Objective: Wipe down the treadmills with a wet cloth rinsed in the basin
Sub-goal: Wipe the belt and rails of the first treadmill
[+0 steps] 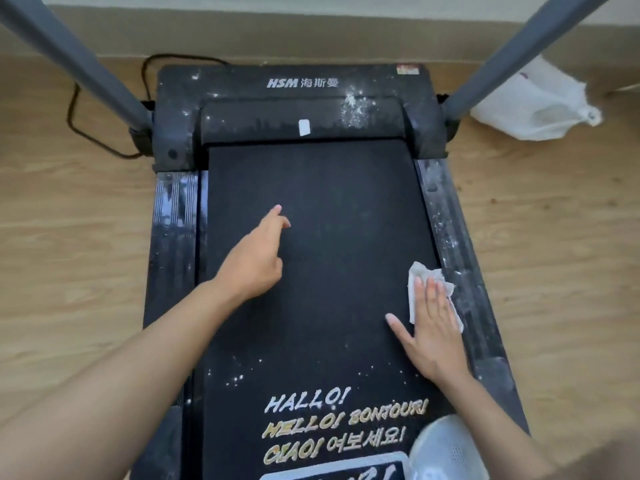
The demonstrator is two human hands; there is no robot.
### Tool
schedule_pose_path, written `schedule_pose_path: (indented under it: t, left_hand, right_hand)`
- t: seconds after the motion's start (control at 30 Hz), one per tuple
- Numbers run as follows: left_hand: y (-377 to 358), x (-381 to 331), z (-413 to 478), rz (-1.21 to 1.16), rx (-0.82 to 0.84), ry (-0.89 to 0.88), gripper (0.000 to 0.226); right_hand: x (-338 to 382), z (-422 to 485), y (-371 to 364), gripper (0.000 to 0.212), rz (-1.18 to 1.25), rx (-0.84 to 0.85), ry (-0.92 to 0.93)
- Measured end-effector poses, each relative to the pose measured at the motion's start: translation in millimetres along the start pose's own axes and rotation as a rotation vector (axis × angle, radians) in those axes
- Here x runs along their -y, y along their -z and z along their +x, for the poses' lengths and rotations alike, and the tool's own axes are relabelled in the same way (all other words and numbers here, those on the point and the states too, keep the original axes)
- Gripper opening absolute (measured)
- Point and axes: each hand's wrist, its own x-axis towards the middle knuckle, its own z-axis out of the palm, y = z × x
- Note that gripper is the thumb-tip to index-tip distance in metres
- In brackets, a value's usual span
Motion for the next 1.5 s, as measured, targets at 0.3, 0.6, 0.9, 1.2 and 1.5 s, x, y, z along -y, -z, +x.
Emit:
schedule_pose_path:
  t: [0.3, 0.6, 0.9, 1.2, 1.5]
  left_hand:
    - [-83, -69, -18, -0.175, 0.209, -0.154, 0.049]
    - [-76, -114, -47, -0.500, 0.157, -0.249, 0.024]
    - [-35, -161, -18, -0.560, 0.284, -0.296, 0.030]
    - [-13, -155, -9, -0.529, 0.261, -0.312, 0.021]
    - [25, -135, -4, -0.763, 0.009, -0.196, 0.004]
  right_hand:
    - [-5, -6, 31, 0.036, -0.003, -0.226, 0.030]
    - [36, 4, 86, 0.018, 0.709, -0.195, -0.130]
    - [65, -4, 126, 0.011, 1.099, -0.258, -0.036]
    - [85, 16, 141, 0.013, 1.330, -0.215, -0.098]
    - [100, 26, 152, 0.039, 1.217, -0.068, 0.004]
